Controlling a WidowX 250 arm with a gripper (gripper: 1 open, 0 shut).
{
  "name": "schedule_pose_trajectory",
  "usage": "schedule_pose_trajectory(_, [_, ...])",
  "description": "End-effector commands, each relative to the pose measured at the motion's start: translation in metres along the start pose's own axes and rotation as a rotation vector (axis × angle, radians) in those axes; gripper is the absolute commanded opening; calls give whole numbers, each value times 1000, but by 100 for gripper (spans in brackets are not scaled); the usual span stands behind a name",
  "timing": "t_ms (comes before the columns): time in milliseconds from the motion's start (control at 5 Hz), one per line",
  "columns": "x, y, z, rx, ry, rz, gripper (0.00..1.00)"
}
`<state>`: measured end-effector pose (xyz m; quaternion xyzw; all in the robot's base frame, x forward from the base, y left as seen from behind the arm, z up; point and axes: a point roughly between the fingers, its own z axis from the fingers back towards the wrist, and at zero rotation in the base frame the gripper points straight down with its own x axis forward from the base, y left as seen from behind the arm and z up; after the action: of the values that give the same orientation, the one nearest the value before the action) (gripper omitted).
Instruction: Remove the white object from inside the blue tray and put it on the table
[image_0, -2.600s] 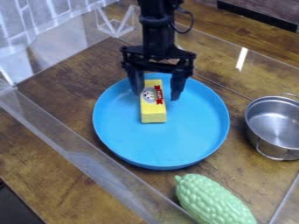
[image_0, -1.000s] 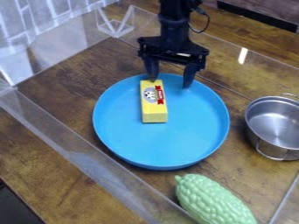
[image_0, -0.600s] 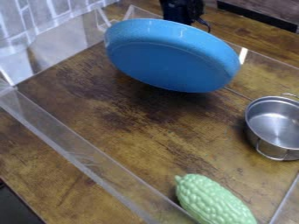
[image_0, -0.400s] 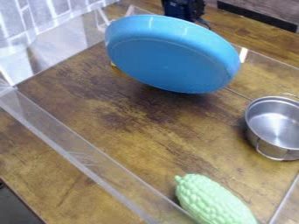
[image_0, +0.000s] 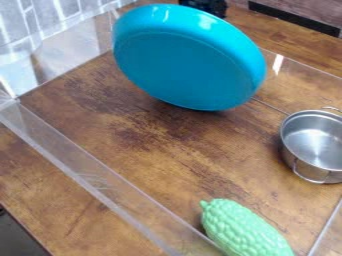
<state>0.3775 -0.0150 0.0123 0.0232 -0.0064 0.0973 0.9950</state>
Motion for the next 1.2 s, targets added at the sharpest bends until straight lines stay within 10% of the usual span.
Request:
schedule_pose_trajectory(0, [-18,23,-6,28,103,4,0])
schedule_pose_trajectory(800, [-68,19,8,68,206,-54,0])
schedule_pose_trajectory(1000, [-67,18,11,68,217,-53,100])
